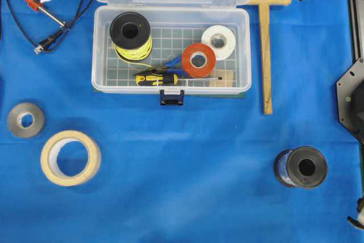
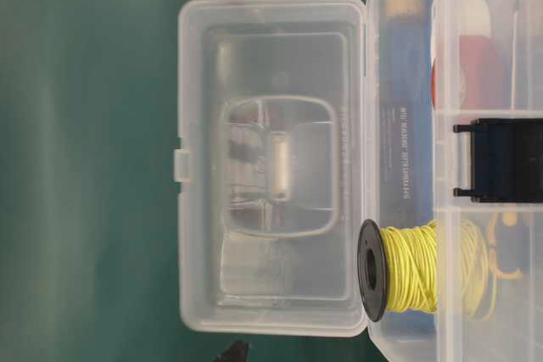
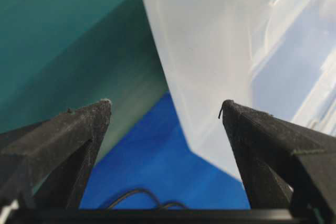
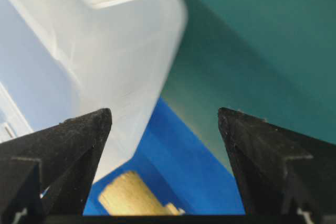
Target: Open the tool box with both arms.
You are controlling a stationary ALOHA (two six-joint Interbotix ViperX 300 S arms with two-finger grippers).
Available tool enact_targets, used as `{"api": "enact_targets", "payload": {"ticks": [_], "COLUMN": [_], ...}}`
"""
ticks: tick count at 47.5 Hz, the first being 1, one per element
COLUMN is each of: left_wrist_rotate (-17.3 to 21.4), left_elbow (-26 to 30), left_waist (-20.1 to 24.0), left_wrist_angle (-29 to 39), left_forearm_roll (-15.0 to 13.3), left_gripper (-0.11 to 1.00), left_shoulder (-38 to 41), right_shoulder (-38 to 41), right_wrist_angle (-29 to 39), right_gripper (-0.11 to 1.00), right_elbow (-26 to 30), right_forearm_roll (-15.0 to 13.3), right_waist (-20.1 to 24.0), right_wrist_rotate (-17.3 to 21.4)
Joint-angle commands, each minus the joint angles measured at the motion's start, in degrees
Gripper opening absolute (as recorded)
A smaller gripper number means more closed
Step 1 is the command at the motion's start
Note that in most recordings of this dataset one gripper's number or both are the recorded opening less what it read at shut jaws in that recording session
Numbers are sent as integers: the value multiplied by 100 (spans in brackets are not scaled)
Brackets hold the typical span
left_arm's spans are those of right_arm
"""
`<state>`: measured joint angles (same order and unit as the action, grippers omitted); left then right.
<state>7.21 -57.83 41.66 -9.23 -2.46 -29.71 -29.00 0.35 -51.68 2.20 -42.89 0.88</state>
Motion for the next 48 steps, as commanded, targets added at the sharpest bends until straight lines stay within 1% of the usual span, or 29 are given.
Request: {"api": "enact_targets", "payload": {"ticks": [1, 10, 19, 25, 31, 34, 37, 41, 45, 48], "left_wrist_rotate": [0, 0, -70, -88, -176, -264, -352, -431, -439, -431], "left_elbow": [-35, -316, -606, -703, -721, -721, -729, -765, -826, -888], "left_waist": [132, 281, 281, 237, 18, -141, -334, -703, -1116, -1512], "left_wrist_angle": [70, 457, 773, 817, 835, 888, 932, 1020, 1063, 1072], "left_forearm_roll": [18, 18, 18, 18, 18, 18, 18, 18, 18, 18], "left_gripper": [91, 91, 91, 91, 91, 91, 91, 91, 91, 91], "left_shoulder": [-220, -729, -1441, -1670, -1705, -1705, -1723, -1767, -1837, -1898], "right_shoulder": [-290, -888, -1538, -1582, -1512, -1503, -1512, -1512, -1512, -1503], "right_wrist_angle": [114, 571, 1011, 1090, 1055, 1046, 1072, 1125, 1230, 1274], "right_gripper": [85, 85, 85, 85, 85, 85, 85, 85, 84, 84], "right_elbow": [-35, -281, -562, -615, -606, -606, -606, -615, -624, -615], "right_forearm_roll": [9, 18, 9, 79, 229, 255, 316, 413, 501, 545], "right_waist": [-123, -229, -237, -229, -149, -26, 202, 536, 1055, 1433], "right_wrist_rotate": [0, 0, 9, 18, 18, 18, 18, 18, 18, 18]}}
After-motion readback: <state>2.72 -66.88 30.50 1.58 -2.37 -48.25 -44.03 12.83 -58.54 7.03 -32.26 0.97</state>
